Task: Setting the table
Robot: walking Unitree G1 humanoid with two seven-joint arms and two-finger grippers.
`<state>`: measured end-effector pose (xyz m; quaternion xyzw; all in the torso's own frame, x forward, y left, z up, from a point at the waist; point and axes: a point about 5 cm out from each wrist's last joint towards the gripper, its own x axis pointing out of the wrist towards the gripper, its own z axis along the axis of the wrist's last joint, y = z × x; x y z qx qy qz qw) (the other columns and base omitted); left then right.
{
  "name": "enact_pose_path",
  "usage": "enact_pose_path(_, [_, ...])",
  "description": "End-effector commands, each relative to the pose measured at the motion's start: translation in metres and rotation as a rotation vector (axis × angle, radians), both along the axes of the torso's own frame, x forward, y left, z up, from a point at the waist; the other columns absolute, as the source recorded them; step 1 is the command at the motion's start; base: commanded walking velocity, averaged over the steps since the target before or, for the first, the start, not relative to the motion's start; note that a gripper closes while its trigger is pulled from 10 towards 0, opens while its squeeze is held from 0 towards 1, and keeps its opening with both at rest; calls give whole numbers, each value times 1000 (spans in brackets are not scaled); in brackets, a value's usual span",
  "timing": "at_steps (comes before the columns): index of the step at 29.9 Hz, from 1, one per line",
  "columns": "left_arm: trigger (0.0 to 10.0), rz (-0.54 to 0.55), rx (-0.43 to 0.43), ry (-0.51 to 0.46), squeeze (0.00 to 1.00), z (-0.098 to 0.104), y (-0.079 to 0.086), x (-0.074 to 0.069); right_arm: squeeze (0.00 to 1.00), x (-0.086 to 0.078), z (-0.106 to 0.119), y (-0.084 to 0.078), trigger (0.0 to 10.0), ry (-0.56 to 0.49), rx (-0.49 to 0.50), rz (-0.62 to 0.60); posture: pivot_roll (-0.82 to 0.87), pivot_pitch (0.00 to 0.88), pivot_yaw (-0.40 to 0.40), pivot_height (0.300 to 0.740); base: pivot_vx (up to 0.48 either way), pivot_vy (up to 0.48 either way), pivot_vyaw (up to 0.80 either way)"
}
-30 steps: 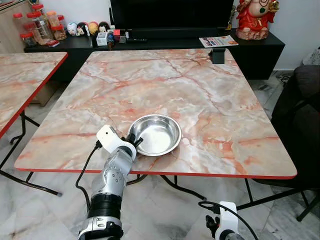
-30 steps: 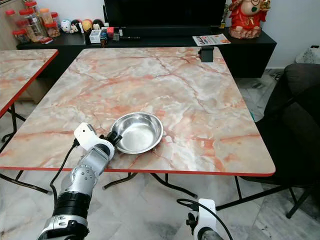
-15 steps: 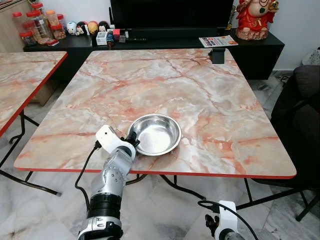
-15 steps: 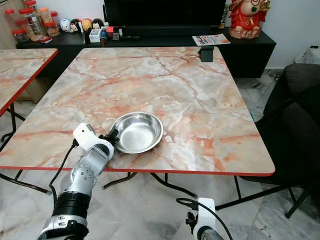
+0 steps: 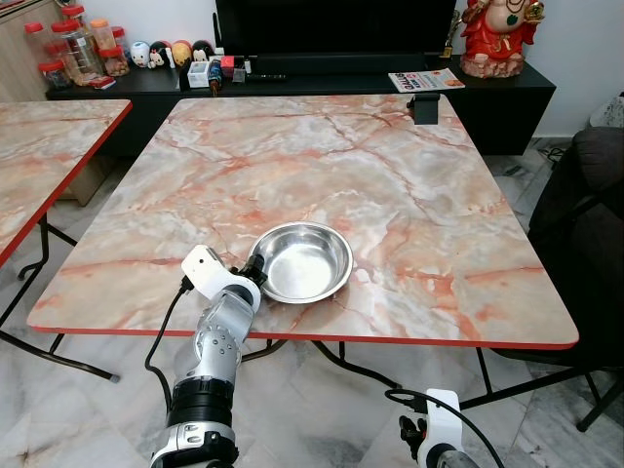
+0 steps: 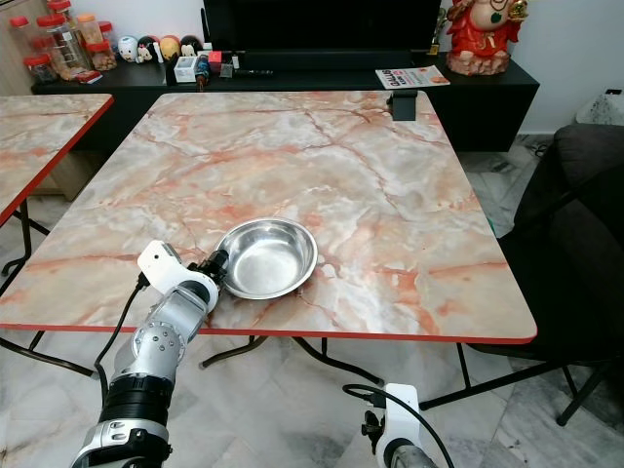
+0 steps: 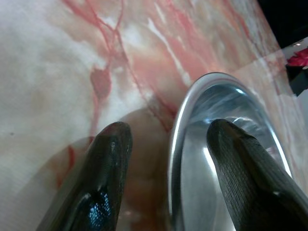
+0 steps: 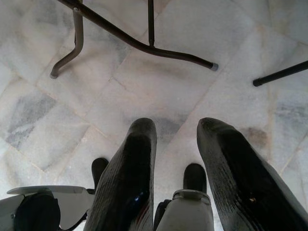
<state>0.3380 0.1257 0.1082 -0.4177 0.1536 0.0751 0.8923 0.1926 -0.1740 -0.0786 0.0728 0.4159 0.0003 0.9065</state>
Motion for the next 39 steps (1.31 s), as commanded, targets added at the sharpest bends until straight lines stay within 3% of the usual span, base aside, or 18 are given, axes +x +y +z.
enact_pose_path(1, [10000,12,-8,-51,0,12,3,2,0,2,0,1,10000,3,5,4,-114,0,7,740,0,0,0])
enact_pose_path(9, [10000,38,-23,-159,0,28,16,3,0,2,1,2,10000,1,5,6,-114,0,7,740,0,0,0])
enact_pose_path(11, [10000,58,-24,-239,0,39,27,4,0,2,1,2,10000,0,5,7,-108,0,6,740,0,0,0])
enact_pose_path(13, [10000,153,57,-300,0,50,47,3,0,2,1,3,10000,0,7,6,-110,0,7,740,0,0,0])
enact_pose_path(14, [10000,218,177,-318,0,55,60,2,0,2,1,3,10000,0,7,3,-110,0,7,740,0,0,0])
enact_pose_path(15, [10000,232,226,-319,0,57,63,1,0,2,1,2,10000,-1,8,1,-110,0,7,740,0,0,0])
enact_pose_path(19, [10000,237,262,-322,0,58,66,1,0,2,1,2,10000,-1,8,-1,-110,0,7,740,0,0,0])
enact_pose_path(20, [10000,291,529,-342,0,64,89,-5,0,1,0,2,10000,0,8,-9,-110,0,18,740,0,0,0])
enact_pose_path(21, [10000,330,659,-343,0,67,100,-9,0,1,0,2,10000,0,8,-12,-111,0,21,740,0,0,0])
enact_pose_path(23, [10000,387,869,-328,0,69,120,-19,0,0,0,2,10000,1,10,-17,-113,0,23,740,0,0,0])
enact_pose_path(24, [10000,387,869,-328,0,69,120,-19,0,0,0,2,10000,1,10,-17,-113,0,23,740,0,0,0])
enact_pose_path(25, [10000,430,948,-277,0,61,139,-28,0,-1,-1,2,10000,2,10,-19,-113,0,24,740,0,0,0])
enact_pose_path(26, [10000,430,948,-277,0,61,139,-28,0,-1,-1,2,10000,2,10,-19,-113,0,24,740,0,0,0])
enact_pose_path(30, [10000,518,1064,-160,0,43,174,-49,0,-1,-1,1,10000,3,8,-20,-113,0,29,740,0,0,0])
enact_pose_path(33, [10000,457,1168,-50,0,20,187,-58,0,-1,-1,2,10000,2,9,-21,-113,0,33,740,0,0,0])
enact_pose_path(38, [10000,406,1247,105,0,-18,202,-79,0,-2,-1,3,10000,6,7,-20,-116,0,41,740,0,0,0])
enact_pose_path(39, [10000,422,1234,184,0,-34,210,-92,0,-3,-2,3,10000,6,7,-22,-121,0,45,740,0,0,0])
